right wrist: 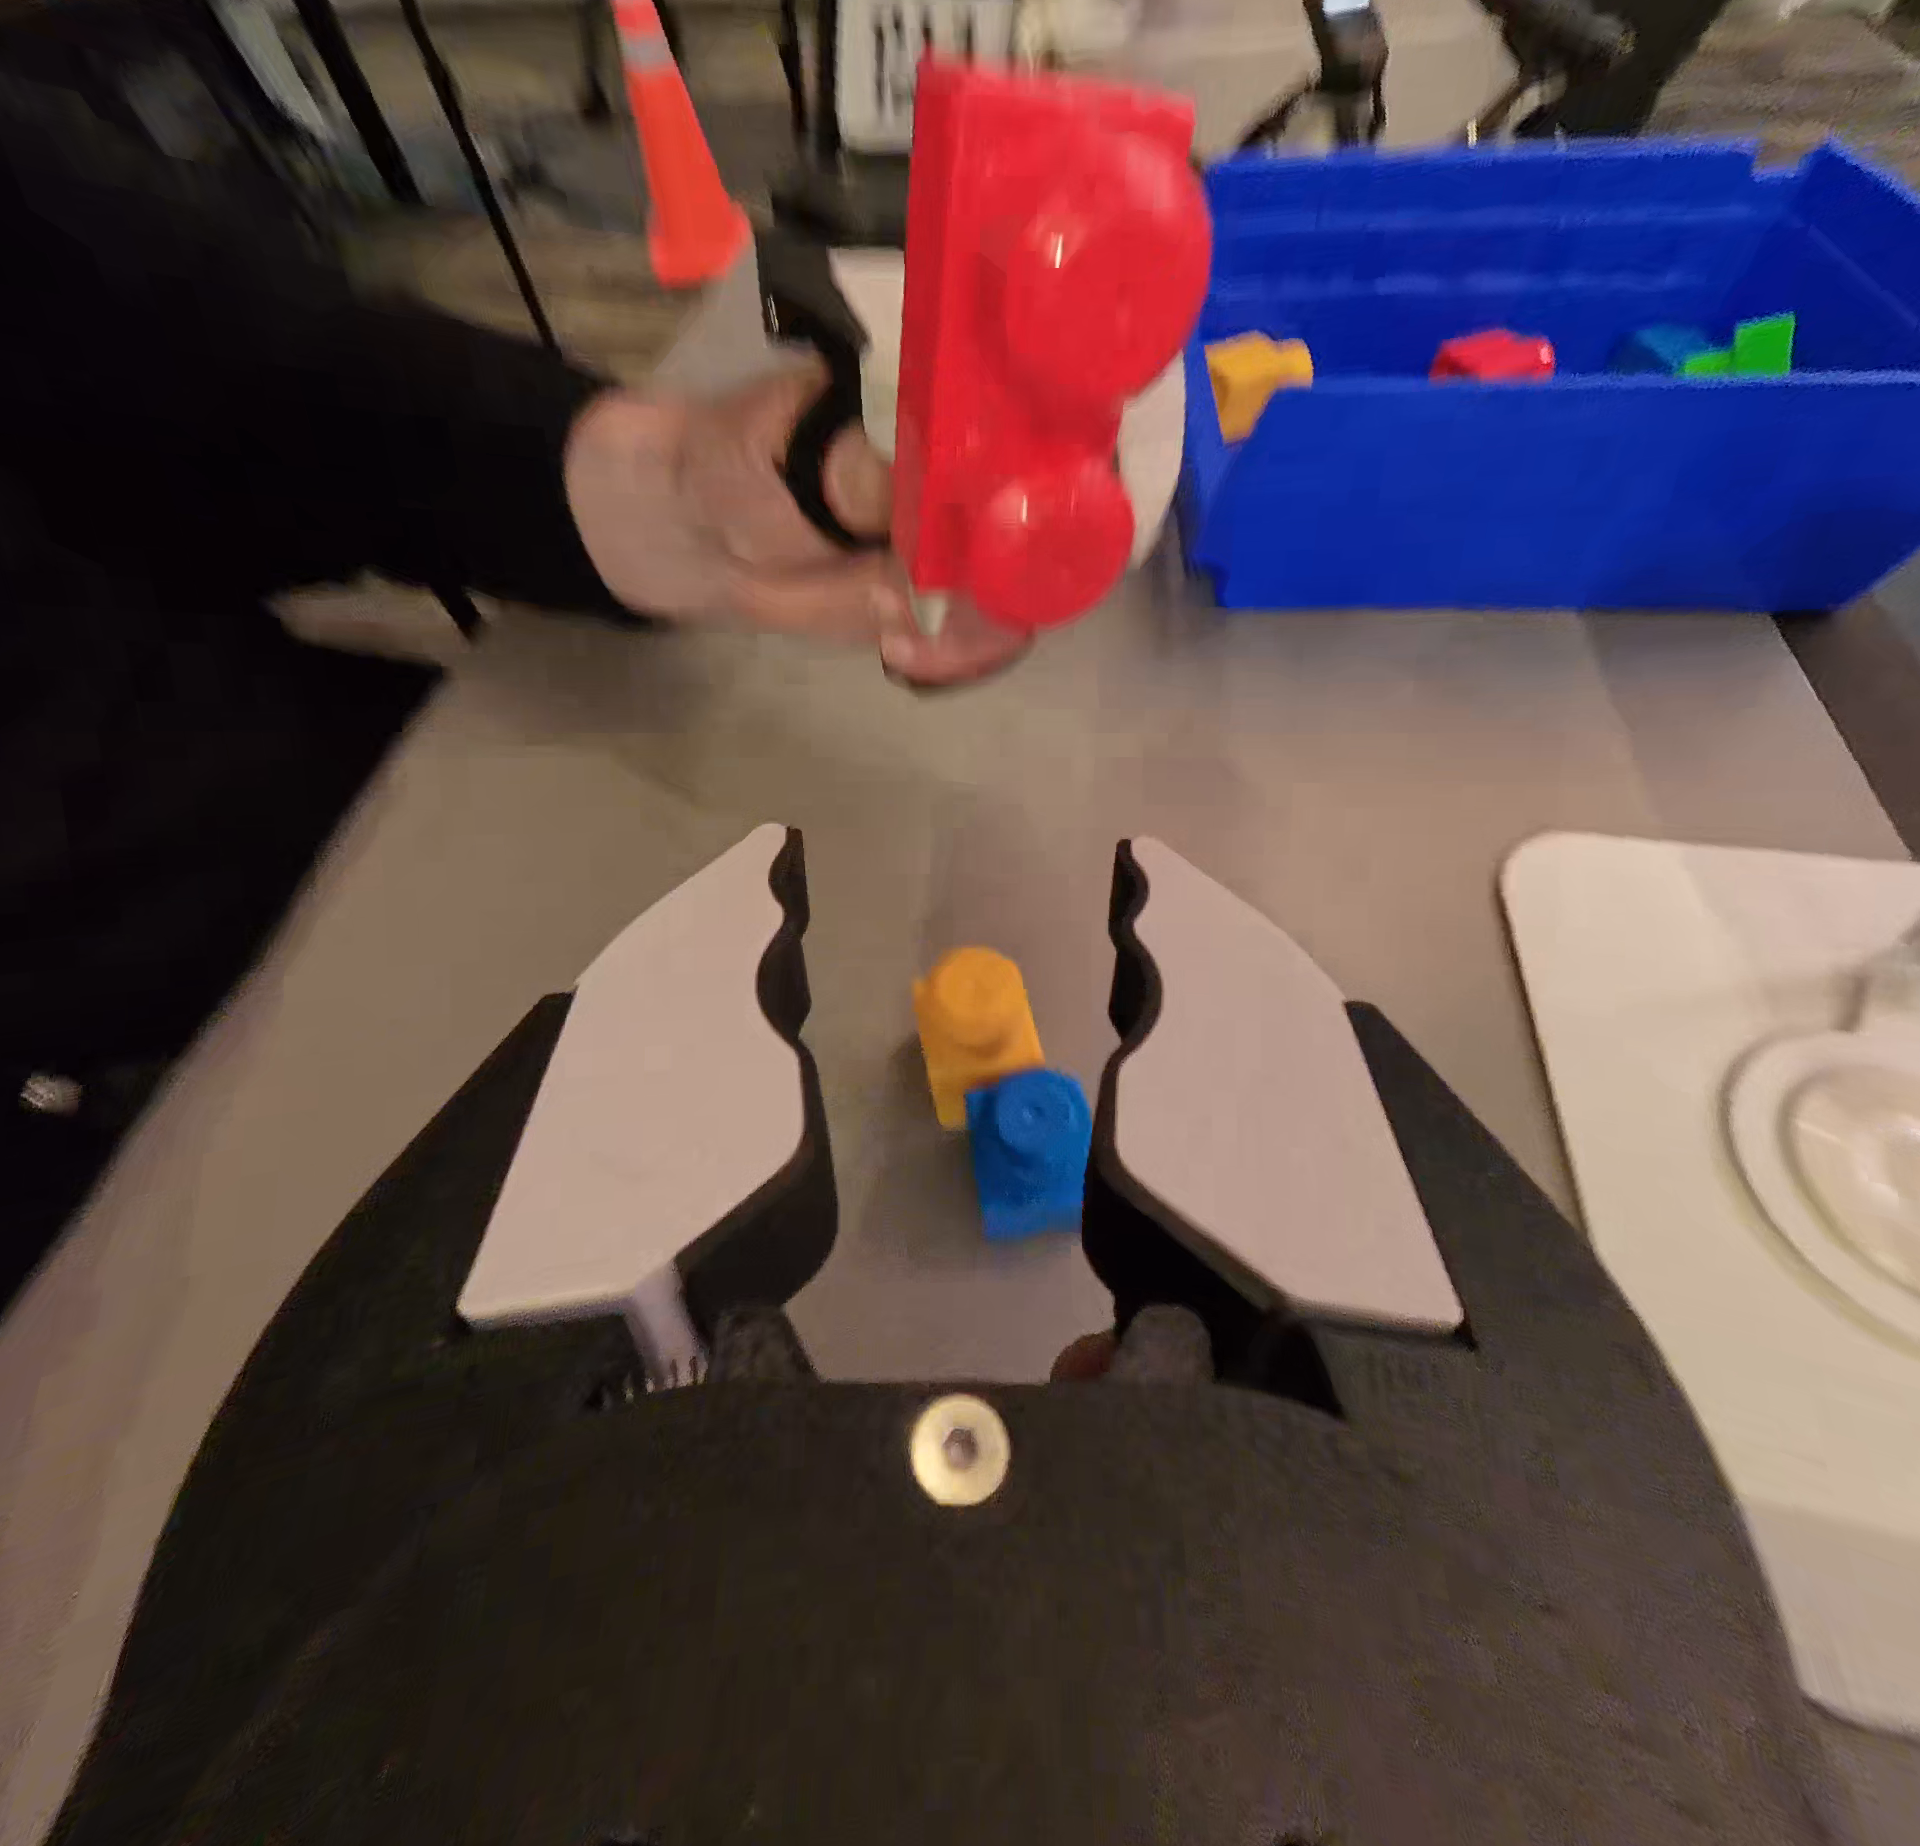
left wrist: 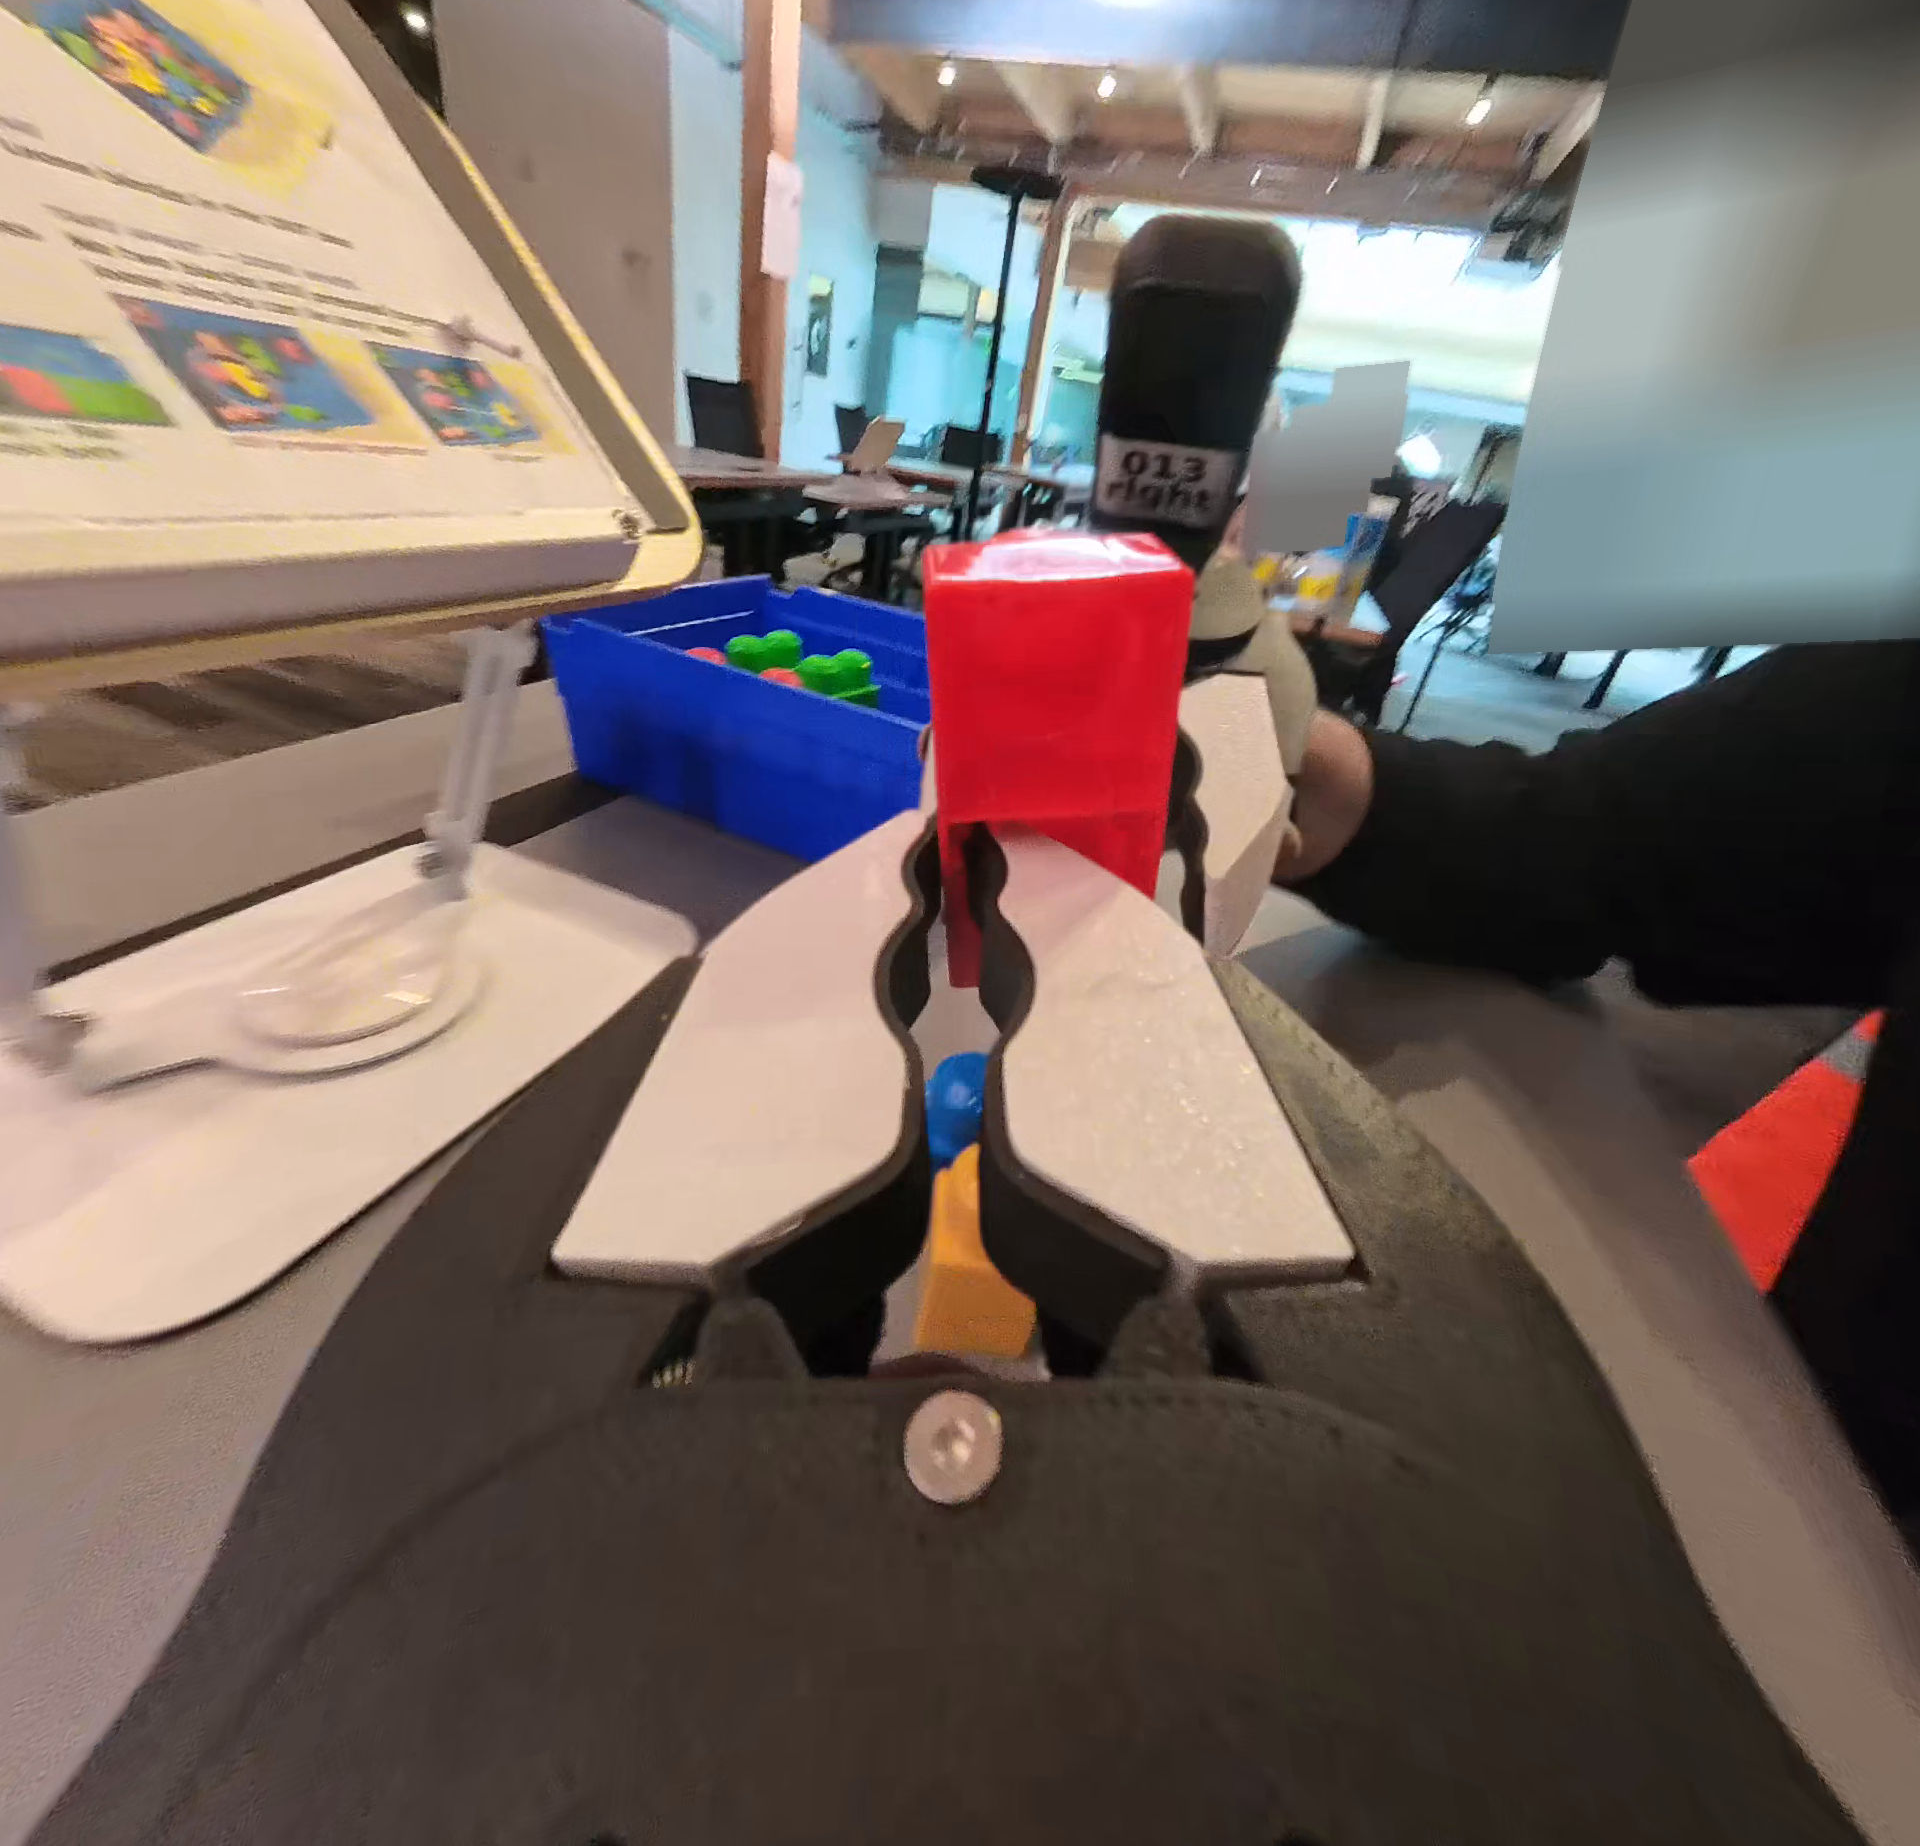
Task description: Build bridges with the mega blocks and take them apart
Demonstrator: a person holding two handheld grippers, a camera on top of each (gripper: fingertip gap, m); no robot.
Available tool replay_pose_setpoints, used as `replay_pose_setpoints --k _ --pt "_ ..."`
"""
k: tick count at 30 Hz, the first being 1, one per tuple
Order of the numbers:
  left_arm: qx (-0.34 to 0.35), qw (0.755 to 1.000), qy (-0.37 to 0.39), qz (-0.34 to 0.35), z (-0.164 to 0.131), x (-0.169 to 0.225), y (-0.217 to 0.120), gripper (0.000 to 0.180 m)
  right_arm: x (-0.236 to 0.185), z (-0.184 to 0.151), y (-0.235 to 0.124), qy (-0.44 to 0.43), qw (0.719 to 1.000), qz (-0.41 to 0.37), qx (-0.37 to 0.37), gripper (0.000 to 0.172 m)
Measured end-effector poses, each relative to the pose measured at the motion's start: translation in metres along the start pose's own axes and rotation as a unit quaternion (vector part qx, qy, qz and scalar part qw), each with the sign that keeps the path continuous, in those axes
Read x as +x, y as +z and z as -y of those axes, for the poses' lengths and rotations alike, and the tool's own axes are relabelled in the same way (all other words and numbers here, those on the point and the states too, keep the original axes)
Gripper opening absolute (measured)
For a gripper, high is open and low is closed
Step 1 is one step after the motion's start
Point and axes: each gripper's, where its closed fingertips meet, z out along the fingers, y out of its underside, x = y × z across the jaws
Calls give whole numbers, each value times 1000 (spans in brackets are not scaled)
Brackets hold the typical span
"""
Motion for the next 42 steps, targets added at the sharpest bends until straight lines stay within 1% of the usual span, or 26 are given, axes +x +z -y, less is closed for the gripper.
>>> replay_pose_setpoints --k 4,6,8,10,13,16,20,24,25,27,30,34,38,42 --pt "23 998 -50 -43 -8 17 20 4 -3 26 -5 68 991 35 108 55" --pt "29 996 -60 -52 -12 23 28 4 -1 29 -7 90 986 43 133 53" --pt "34 996 -60 -47 -12 24 33 4 -4 29 -5 103 984 59 136 53" --pt "44 996 -58 -43 -10 24 37 4 -6 30 -4 110 982 66 141 57" --pt "53 995 -64 -50 -9 27 40 4 -5 30 -3 115 981 63 143 52" --pt "61 994 -71 -55 -8 26 40 4 -4 30 -3 131 977 72 150 52" --pt "67 994 -73 -50 -6 25 40 4 -4 31 -2 126 977 68 161 52" --pt "75 993 -91 -29 -8 17 41 4 -2 31 1 122 979 49 157 62" --pt "77 992 -94 -22 -9 15 42 4 -1 31 1 120 979 40 157 62" --pt "82 991 -100 -18 -9 15 43 4 3 29 2 121 980 21 158 52" --pt "86 989 -119 -4 -11 11 44 4 8 26 3 146 976 19 163 52" --pt "89 987 -137 3 -14 8 44 4 10 23 4 154 975 18 156 51" --pt "88 986 -143 -1 -15 8 44 4 11 23 3 163 973 22 160 51" --pt "91 984 -155 -19 -11 12 44 10 11 23 2 170 971 30 165 51"
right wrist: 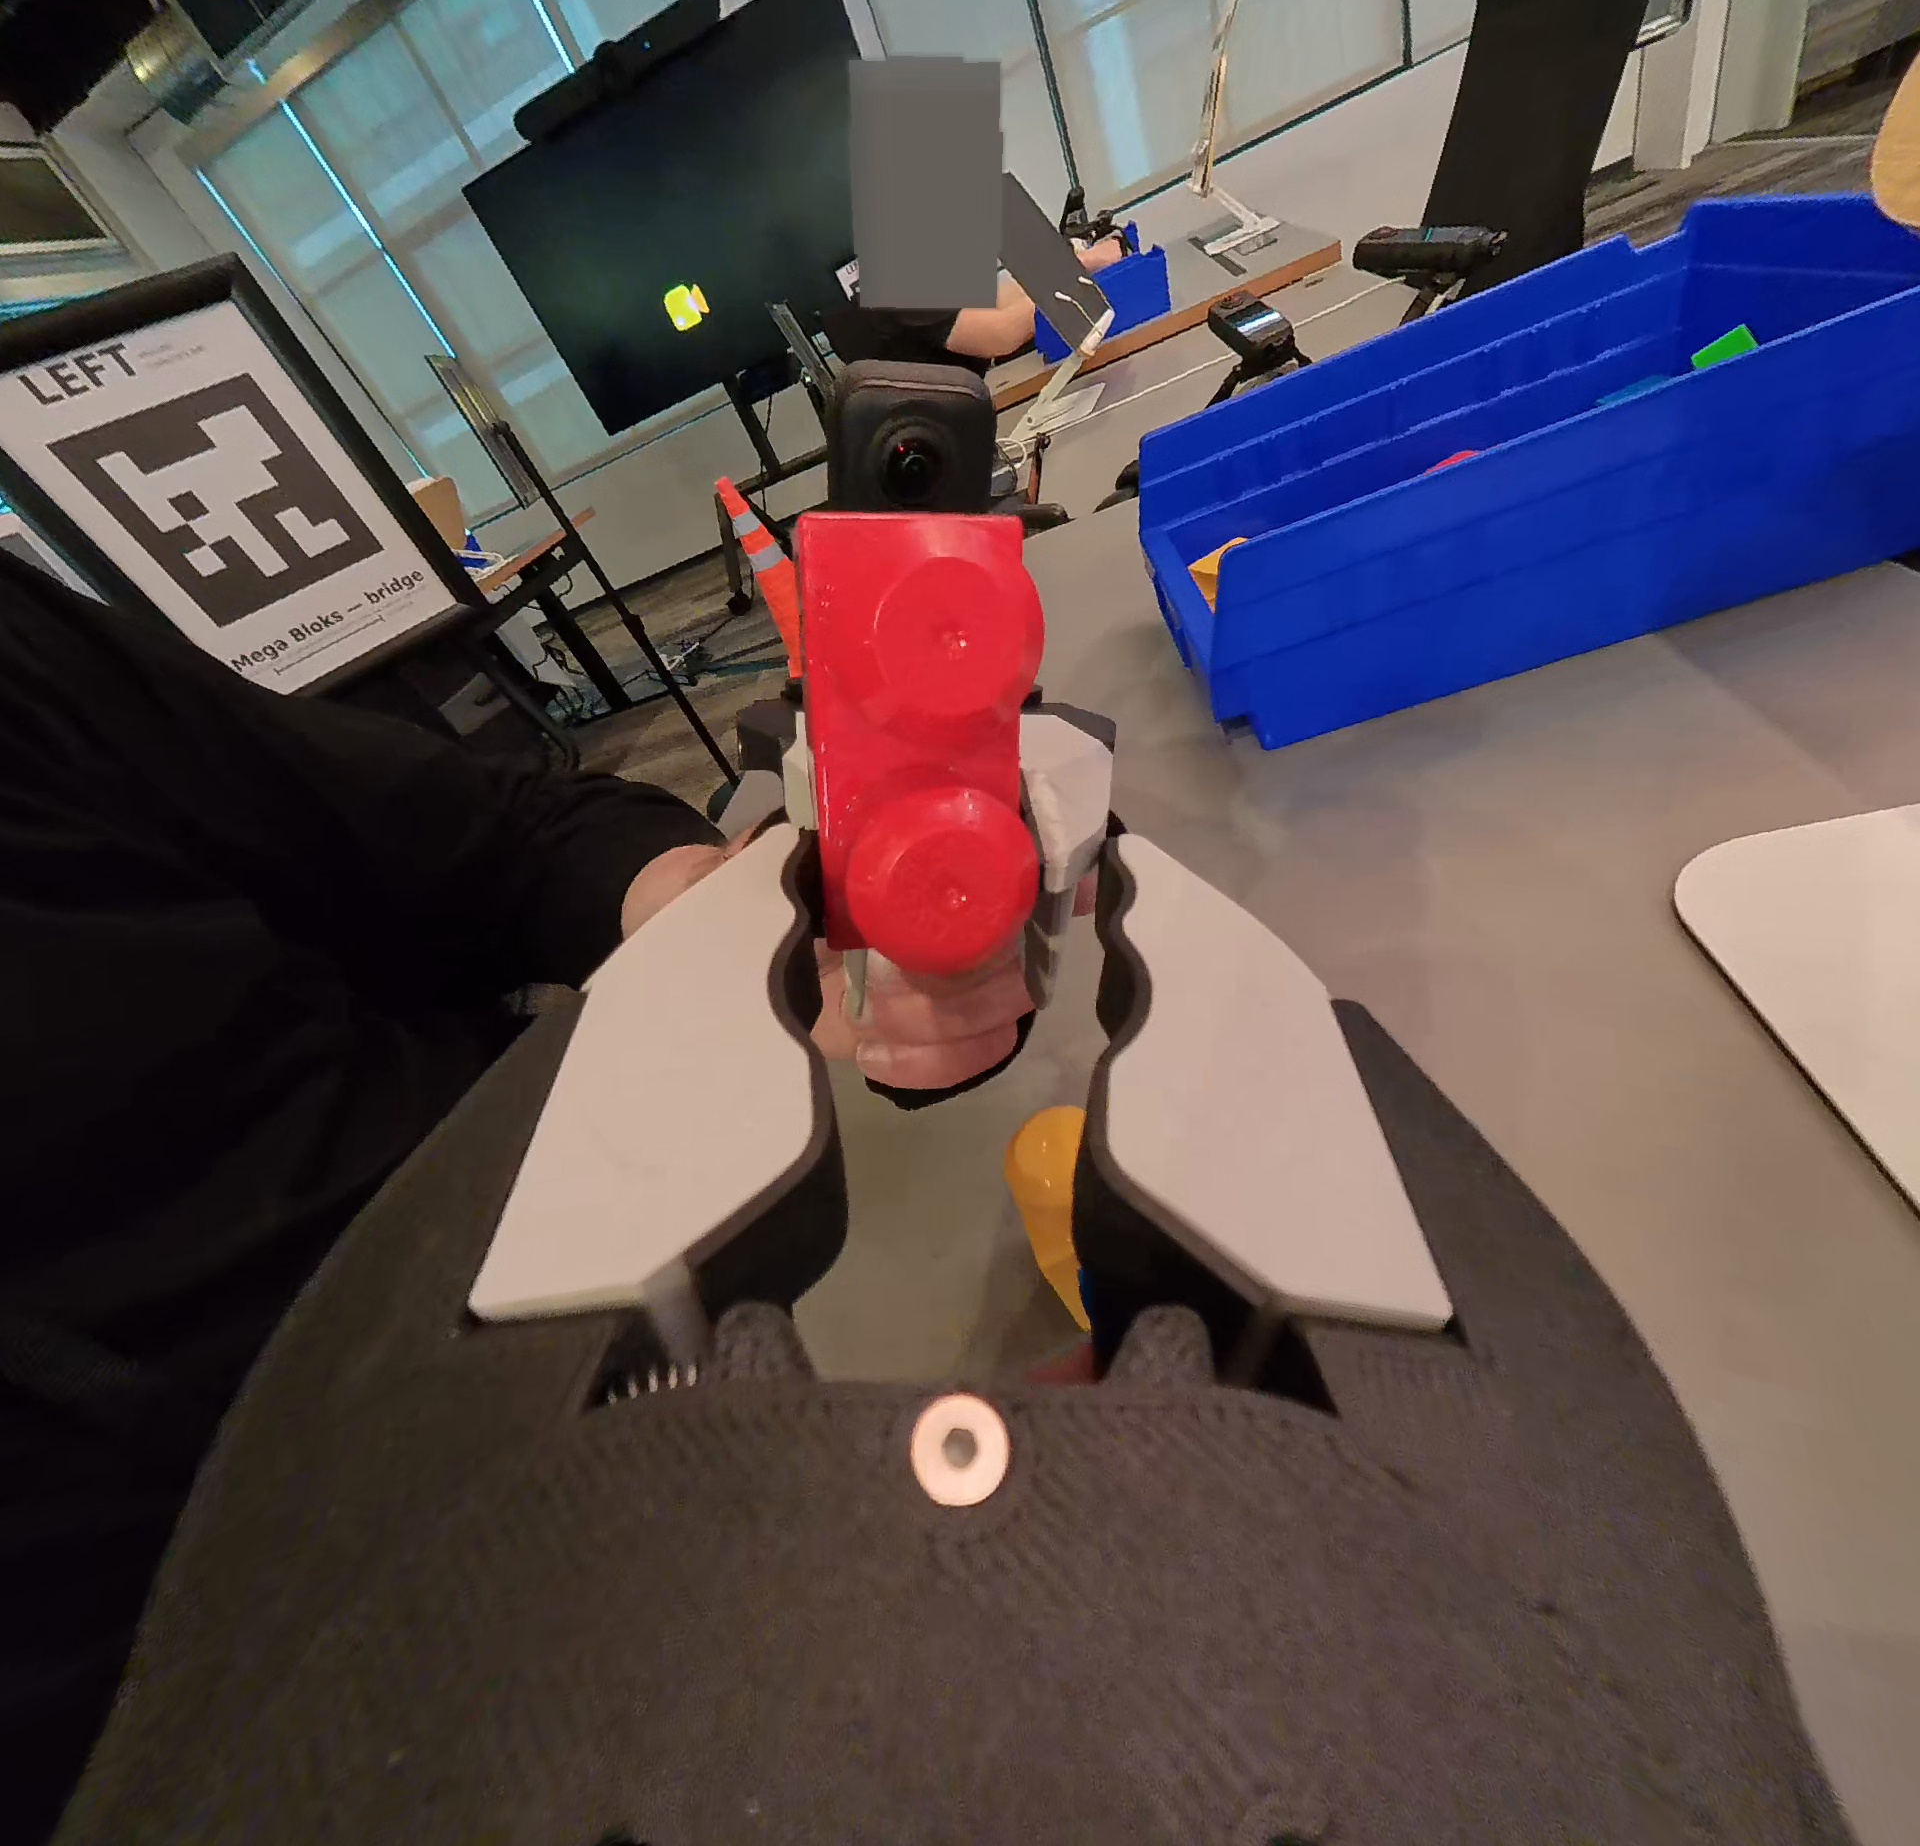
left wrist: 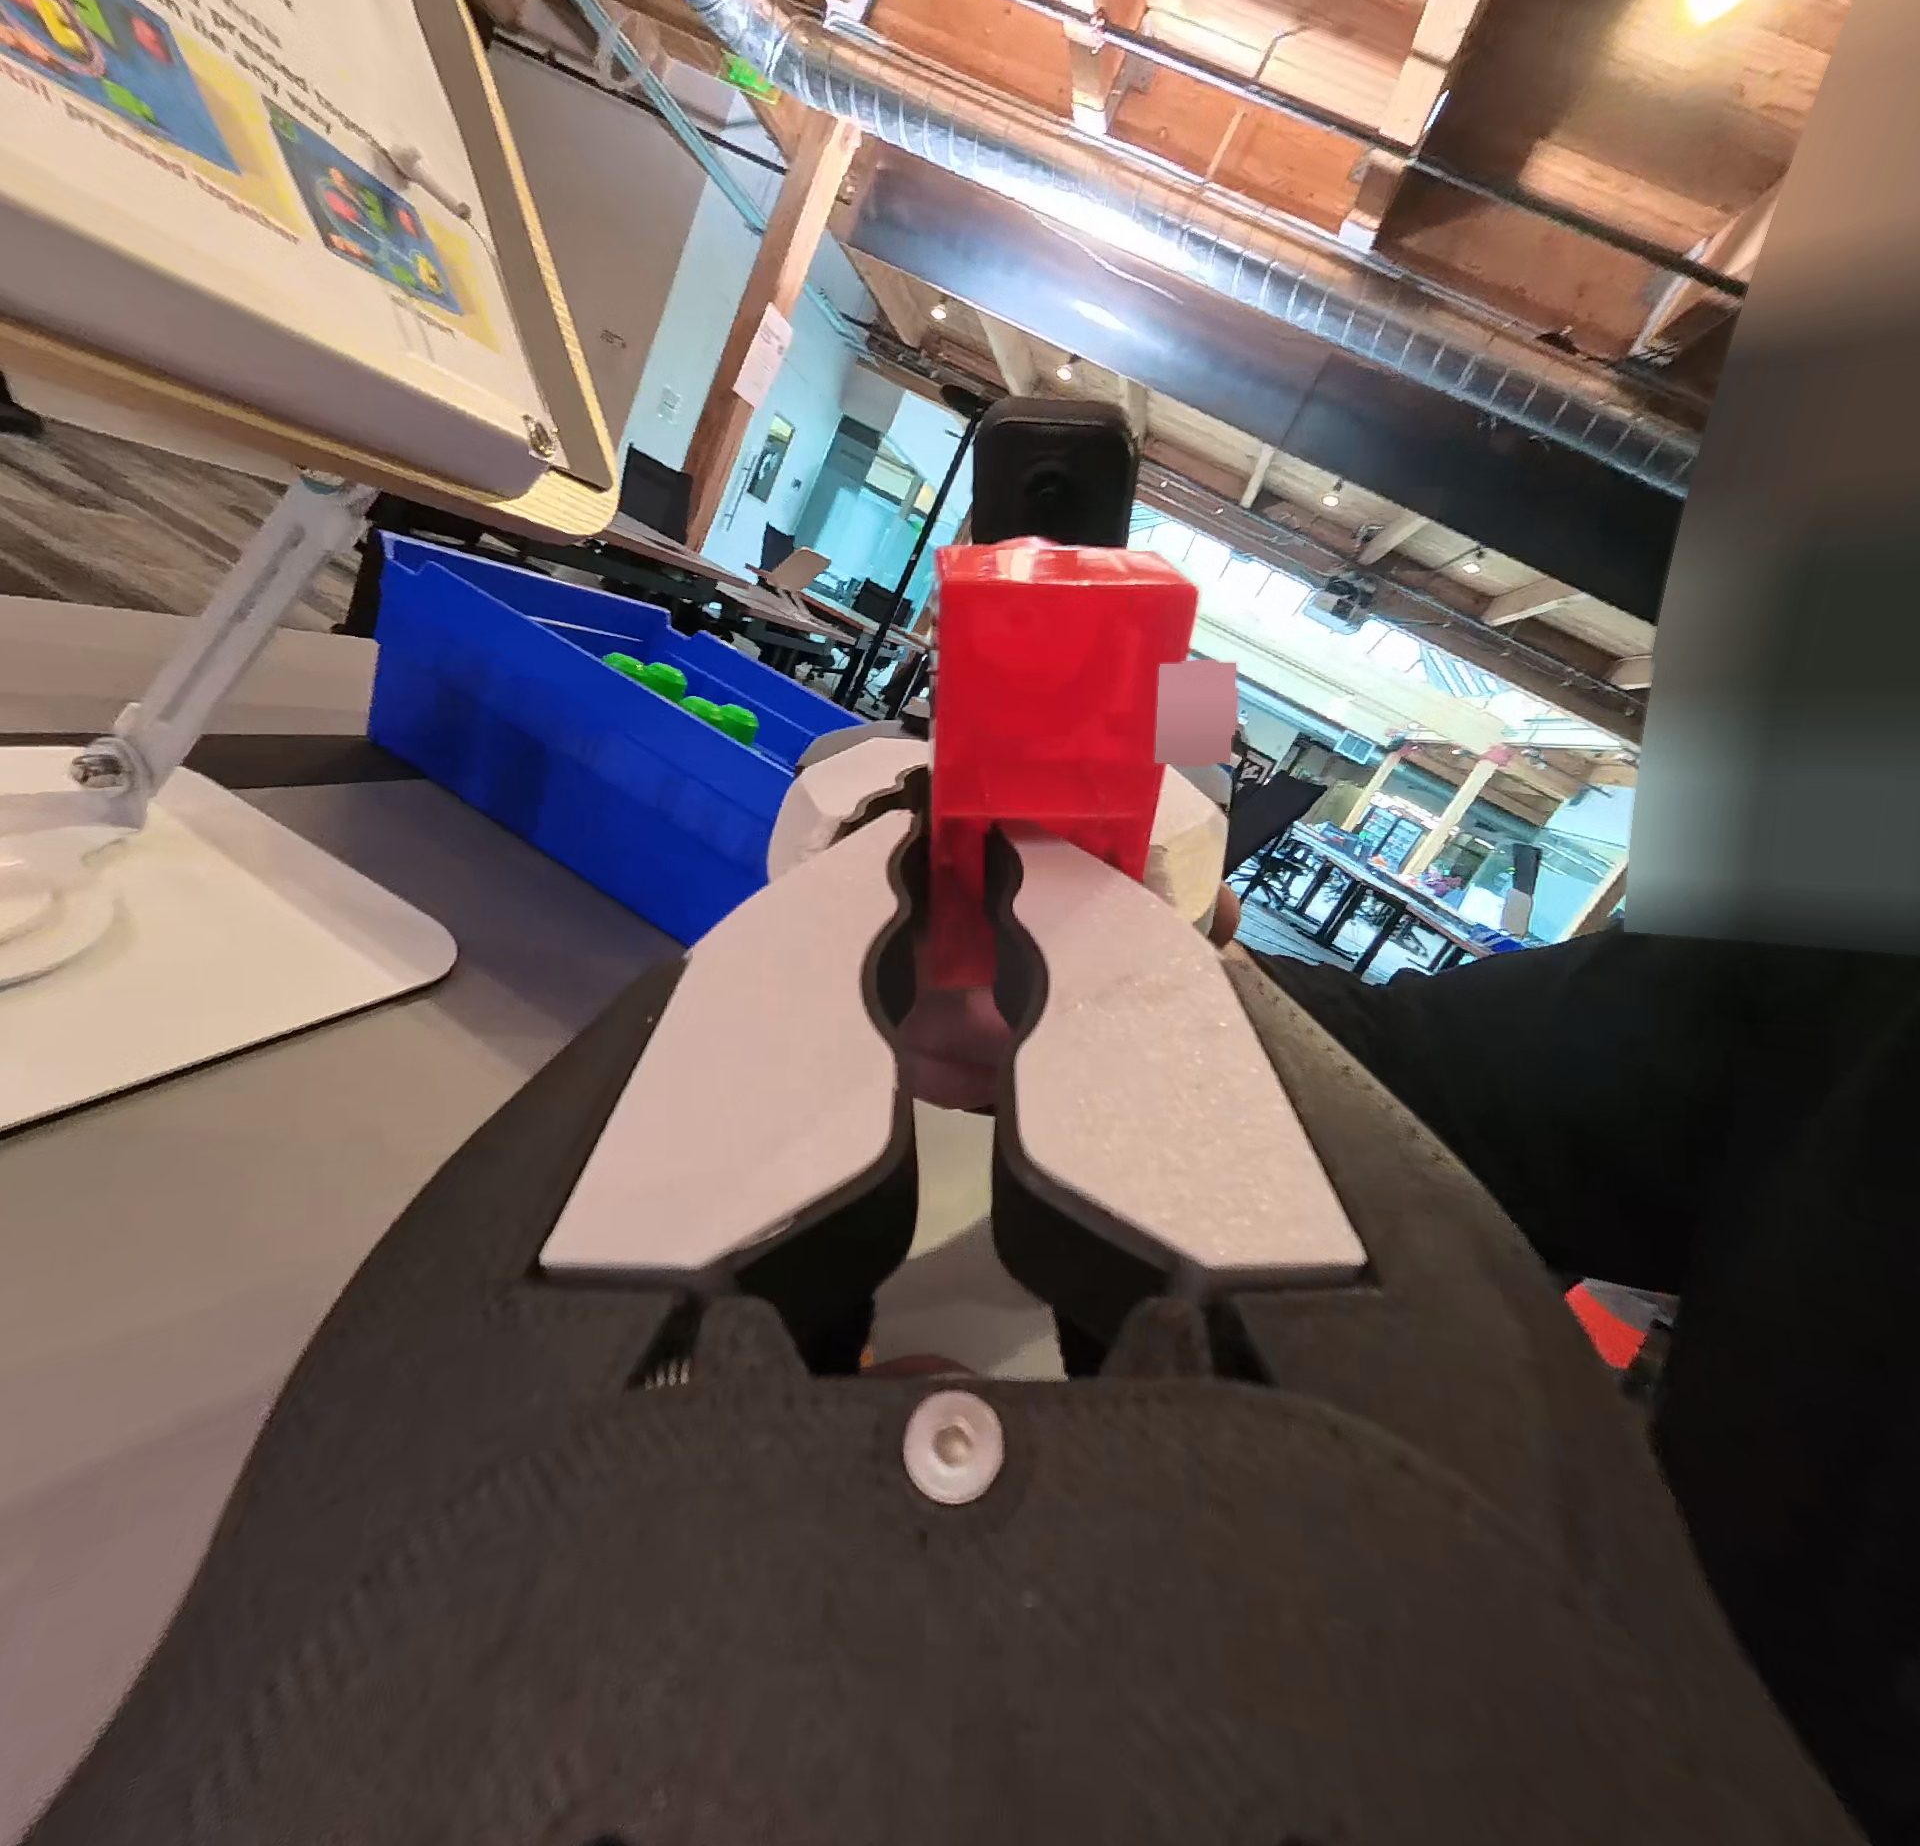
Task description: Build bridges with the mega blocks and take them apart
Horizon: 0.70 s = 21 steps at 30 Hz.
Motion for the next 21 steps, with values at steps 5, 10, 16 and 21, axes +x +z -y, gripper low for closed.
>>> replay_pose_setpoints --k 5,10,16,21 --pt "-18 999 7 -26 0 5 -2 13 -4 1 0 -7 1000 8 -4 52" --pt "-44 998 -3 -46 -1 13 -6 18 -9 2 0 8 999 33 0 53" --pt "-69 989 -71 -105 -4 15 -13 25 -11 -3 0 22 998 61 -10 55" --pt "-43 982 -122 -135 7 16 -21 38 -14 -3 -2 22 997 75 -7 41"
